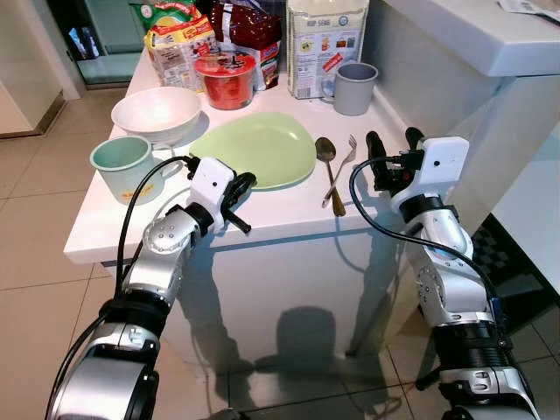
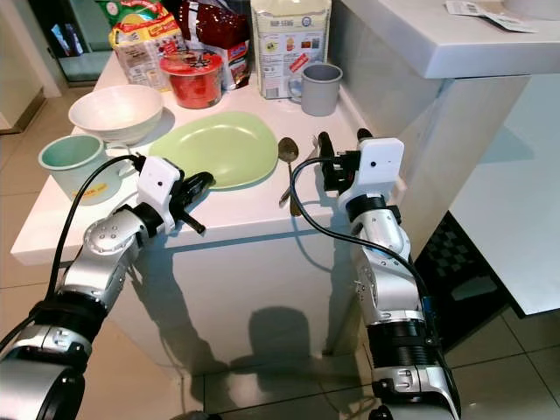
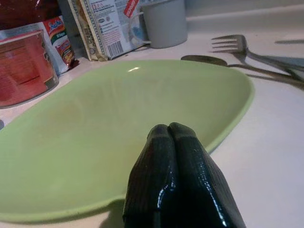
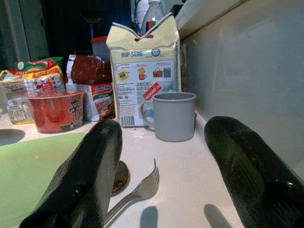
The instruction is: Setting the table
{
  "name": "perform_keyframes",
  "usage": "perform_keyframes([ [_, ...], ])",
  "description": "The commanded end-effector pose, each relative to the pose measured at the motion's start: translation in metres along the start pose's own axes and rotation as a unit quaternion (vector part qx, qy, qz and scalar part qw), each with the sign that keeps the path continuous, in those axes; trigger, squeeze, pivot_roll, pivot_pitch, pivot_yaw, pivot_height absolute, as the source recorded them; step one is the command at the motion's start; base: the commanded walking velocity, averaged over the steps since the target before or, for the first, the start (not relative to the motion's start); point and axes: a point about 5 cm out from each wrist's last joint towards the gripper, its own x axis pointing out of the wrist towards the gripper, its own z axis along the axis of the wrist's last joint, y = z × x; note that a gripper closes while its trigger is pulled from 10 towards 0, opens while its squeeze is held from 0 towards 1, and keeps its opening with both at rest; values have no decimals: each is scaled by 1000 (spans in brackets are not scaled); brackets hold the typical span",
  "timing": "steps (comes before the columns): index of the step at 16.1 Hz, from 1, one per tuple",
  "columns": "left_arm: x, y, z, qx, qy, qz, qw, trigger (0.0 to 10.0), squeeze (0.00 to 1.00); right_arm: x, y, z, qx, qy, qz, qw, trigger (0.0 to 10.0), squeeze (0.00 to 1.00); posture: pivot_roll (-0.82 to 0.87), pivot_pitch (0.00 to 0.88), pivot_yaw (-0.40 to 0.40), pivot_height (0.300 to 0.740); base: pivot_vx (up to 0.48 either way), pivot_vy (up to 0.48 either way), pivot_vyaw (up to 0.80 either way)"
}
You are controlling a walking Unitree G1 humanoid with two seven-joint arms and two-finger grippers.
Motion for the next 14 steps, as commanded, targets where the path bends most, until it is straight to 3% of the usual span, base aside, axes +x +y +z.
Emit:
perform_keyframes([
  [1, -4, -10, -16, -10, 36, -25, 999, 0, 0, 1, -2, 0, 5, 7, -1, 1000, 10000, 0, -6, 0, 50, 740, 0, 0, 0],
  [7, -9, -16, -38, 6, 99, -50, 994, 0, 0, -6, 4, -11, 8, 33, 7, 999, 10000, 0, -9, 0, 51, 740, 0, 0, 0],
  [14, -11, -24, -51, 13, 139, -83, 987, 0, 0, -10, 9, -17, 14, 48, 11, 999, 10000, 0, -10, 0, 54, 740, 0, 0, 0],
])
